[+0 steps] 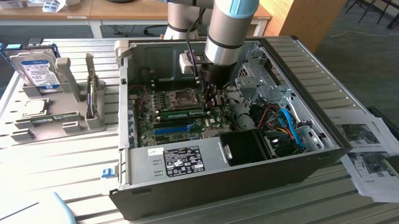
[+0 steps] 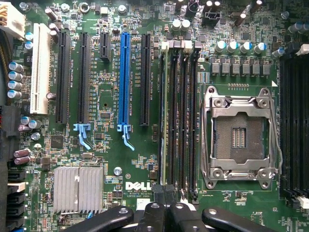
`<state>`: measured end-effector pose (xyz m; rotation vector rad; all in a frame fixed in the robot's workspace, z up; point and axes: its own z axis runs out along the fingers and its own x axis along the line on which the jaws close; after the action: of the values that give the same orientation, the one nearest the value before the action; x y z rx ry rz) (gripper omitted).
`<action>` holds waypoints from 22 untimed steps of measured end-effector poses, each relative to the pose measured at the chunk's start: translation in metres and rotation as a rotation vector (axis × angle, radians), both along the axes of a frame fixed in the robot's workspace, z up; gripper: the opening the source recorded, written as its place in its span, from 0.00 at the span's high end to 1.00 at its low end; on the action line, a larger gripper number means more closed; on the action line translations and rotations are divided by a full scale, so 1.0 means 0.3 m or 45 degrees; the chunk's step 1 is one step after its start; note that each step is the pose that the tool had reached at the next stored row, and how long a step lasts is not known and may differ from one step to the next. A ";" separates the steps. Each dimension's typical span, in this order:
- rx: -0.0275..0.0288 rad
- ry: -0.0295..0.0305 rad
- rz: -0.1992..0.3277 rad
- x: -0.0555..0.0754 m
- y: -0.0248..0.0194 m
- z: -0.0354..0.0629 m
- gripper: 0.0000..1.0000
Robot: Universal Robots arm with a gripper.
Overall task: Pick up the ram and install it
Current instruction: 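Press down the ram until it locks into place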
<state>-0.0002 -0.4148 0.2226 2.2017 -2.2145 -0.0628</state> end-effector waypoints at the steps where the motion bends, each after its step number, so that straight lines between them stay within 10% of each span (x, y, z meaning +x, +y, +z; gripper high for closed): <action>1: 0.0001 0.0000 0.000 0.000 0.000 0.000 0.91; 22: 0.0002 0.0002 0.000 0.000 0.000 0.038 0.91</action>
<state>-0.0003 -0.4148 0.2340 2.2015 -2.2147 -0.0632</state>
